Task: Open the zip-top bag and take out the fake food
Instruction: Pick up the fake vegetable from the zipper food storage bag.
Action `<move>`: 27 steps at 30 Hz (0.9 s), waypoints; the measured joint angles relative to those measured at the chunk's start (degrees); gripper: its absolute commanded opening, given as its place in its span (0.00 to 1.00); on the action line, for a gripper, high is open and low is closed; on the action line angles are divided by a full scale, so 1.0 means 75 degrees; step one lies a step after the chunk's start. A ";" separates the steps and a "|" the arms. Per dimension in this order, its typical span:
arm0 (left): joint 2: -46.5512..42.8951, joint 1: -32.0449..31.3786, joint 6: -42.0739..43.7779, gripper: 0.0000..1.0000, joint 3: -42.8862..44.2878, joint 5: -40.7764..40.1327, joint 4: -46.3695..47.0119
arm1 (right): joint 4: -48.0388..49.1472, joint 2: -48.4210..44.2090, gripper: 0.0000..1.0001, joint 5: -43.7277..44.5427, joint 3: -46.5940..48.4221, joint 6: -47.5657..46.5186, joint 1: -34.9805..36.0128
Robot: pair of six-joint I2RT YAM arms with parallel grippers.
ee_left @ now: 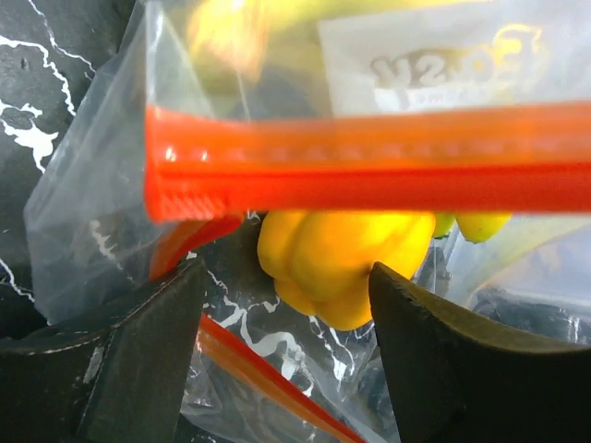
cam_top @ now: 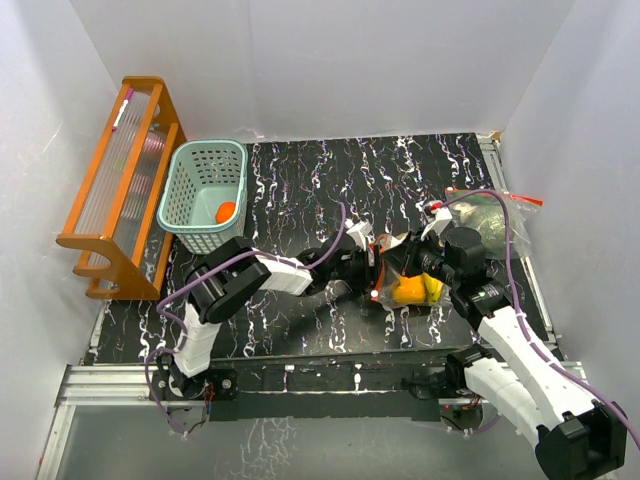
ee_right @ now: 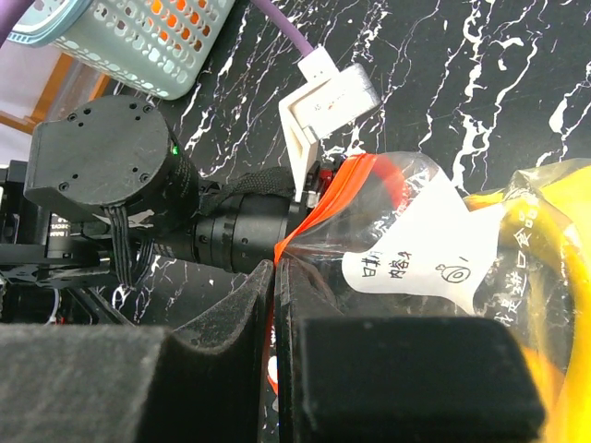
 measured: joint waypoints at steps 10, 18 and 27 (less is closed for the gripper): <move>0.0446 -0.0160 -0.0172 0.97 0.0105 0.0274 0.1198 | 0.0117 0.0050 0.08 -0.0245 -0.0058 0.0108 0.0000; 0.1428 -0.0356 -0.0388 0.92 0.1020 0.1125 0.2020 | 0.0160 0.0163 0.08 -0.0332 -0.0149 0.0052 -0.0003; 0.1833 -0.0472 -0.0446 0.44 0.1239 0.1670 0.2294 | -0.0166 0.0230 0.08 -0.0545 -0.0131 -0.0344 -0.0003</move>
